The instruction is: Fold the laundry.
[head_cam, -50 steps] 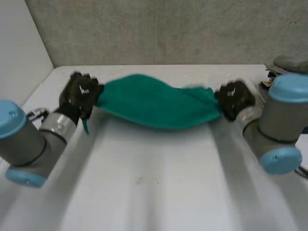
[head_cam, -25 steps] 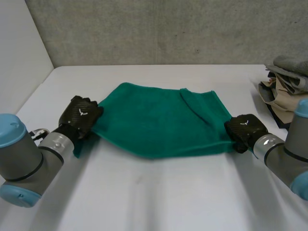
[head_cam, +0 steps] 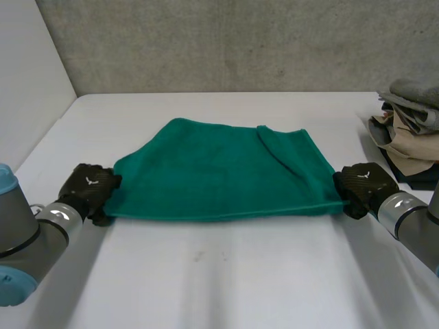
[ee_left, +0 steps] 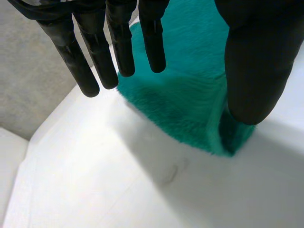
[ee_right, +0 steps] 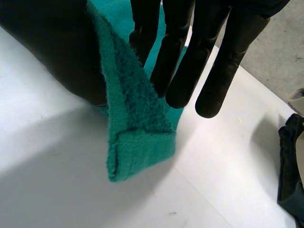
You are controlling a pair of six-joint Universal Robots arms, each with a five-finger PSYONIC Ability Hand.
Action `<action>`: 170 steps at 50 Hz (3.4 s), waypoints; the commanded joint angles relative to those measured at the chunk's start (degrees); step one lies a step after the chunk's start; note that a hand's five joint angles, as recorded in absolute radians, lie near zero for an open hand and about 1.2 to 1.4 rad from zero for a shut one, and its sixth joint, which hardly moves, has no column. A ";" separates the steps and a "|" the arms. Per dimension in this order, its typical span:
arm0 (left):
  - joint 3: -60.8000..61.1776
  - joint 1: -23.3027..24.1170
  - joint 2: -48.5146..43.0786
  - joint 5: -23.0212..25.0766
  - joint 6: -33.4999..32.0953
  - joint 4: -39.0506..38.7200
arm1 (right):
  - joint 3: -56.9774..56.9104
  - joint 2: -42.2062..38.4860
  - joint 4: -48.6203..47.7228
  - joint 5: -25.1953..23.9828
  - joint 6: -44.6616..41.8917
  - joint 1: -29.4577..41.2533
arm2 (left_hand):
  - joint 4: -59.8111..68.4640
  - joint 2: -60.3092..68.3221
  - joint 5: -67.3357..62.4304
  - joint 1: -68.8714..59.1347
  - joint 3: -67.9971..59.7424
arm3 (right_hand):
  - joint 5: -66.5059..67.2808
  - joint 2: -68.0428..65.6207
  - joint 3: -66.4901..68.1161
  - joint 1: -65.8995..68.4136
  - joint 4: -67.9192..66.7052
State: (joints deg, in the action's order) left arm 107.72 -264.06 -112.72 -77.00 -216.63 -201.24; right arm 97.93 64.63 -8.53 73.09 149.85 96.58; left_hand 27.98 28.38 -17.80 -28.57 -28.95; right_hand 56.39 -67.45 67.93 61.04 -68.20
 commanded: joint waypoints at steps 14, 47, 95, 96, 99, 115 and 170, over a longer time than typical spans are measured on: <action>-0.06 -1.98 4.31 -0.43 0.15 -0.91 | -0.11 4.71 3.07 0.22 -0.87 -0.25 | 52.02 51.62 -52.20 -51.43 -51.05 | 13.61 -12.55 12.07 18.96 -11.80; -16.01 -0.14 4.91 -4.19 -14.52 17.83 | -24.24 5.35 38.26 12.84 -25.41 8.44 | 52.02 51.62 -52.20 -51.43 -51.05 | 13.61 -12.55 12.07 18.96 -11.80; 4.31 1.02 6.42 -2.81 -2.04 -12.19 | -12.00 -4.01 10.51 15.95 -12.72 13.73 | 52.02 51.62 -52.20 -51.43 -51.05 | 13.61 -12.55 12.07 18.96 -11.80; 5.47 0.31 8.02 -2.81 -2.65 -10.07 | -10.67 -2.50 12.46 15.86 -13.70 13.03 | 52.02 51.62 -52.20 -51.43 -51.05 | 13.61 -12.55 12.07 18.96 -11.80; 9.16 -2.58 15.30 -2.81 -7.73 1.92 | -4.80 4.16 20.26 14.55 -20.43 9.61 | 52.02 51.62 -52.20 -51.43 -51.05 | 13.61 -12.55 12.07 18.96 -11.80; 13.50 -6.56 25.63 -1.40 -23.93 28.92 | 5.43 15.71 30.69 11.91 -35.86 -0.51 | 52.02 51.62 -52.20 -51.43 -51.05 | 13.61 -12.55 12.07 18.96 -11.80; -19.50 14.63 -10.43 -10.89 -16.46 -9.88 | -3.55 4.44 -0.18 14.38 -8.09 8.11 | -17.98 -18.38 17.80 18.57 18.95 | -56.39 57.45 -57.93 -51.04 58.20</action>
State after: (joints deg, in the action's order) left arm 76.37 -249.09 -133.27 -88.29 -233.94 -211.43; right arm 84.91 58.96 -12.25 95.66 134.82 107.72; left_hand 11.47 11.56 -2.55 -10.77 -12.06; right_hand 3.75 -12.93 12.40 12.18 -13.46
